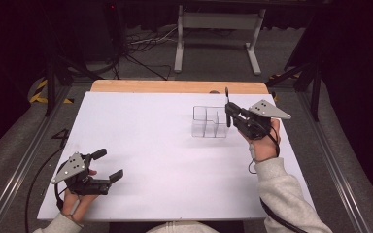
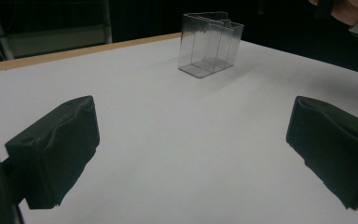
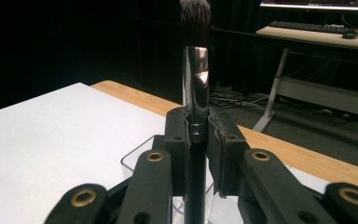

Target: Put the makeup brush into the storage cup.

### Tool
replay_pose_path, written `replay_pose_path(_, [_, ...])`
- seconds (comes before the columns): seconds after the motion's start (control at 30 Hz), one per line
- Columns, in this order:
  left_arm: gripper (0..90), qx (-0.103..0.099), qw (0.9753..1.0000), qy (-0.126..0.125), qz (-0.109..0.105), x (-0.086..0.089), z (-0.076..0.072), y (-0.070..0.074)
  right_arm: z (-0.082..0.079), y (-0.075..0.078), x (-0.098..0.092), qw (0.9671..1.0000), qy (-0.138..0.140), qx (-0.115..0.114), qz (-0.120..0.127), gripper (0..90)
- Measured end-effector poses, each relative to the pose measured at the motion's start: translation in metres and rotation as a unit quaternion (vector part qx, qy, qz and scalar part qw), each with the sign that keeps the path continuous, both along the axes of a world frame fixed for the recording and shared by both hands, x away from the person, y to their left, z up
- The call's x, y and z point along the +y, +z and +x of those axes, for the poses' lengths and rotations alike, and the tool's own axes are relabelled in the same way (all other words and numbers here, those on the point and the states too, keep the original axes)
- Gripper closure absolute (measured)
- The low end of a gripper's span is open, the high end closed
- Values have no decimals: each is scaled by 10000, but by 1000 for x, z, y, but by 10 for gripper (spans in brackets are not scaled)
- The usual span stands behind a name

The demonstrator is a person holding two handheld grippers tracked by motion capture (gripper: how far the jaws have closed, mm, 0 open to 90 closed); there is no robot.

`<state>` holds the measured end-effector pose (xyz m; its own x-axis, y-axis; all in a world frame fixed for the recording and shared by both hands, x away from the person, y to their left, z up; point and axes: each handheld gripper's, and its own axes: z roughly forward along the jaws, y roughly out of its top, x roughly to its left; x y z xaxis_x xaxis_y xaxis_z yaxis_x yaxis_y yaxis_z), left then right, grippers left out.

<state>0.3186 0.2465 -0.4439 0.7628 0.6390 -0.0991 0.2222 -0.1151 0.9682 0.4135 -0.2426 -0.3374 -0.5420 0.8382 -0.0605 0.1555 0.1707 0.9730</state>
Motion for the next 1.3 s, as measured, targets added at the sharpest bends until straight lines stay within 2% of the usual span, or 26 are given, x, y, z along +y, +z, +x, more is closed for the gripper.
replay_pose_path(0.2, [32, -12, 10000, 8, -19, 1, 0, 0, 10, 0, 3, 10000, -61, 13, -6, 792])
replay_pose_path(0.3, [32, -38, 10000, 11, -15, 1, 0, 0, 16, 0, 4, 9999, -90, 25, 79, 792])
replay_pose_path(0.6, [32, -33, 10000, 8, -39, 1, 0, 0, 29, -2, 8, 9999, -127, -71, 8, 791])
replay_pose_path(0.77, [32, -31, 10000, 8, -35, 1, 0, 0, 35, -8, 9, 9999, -113, -80, 51, 790])
replay_pose_path(1.1, [32, -41, 10000, 13, -25, 2, 0, 0, 44, -27, 7, 9998, -182, -26, -33, 789])
replay_pose_path(1.3, [32, -40, 10000, 10, -28, 2, 0, 0, 46, -34, 4, 9997, -229, 6, -69, 788])
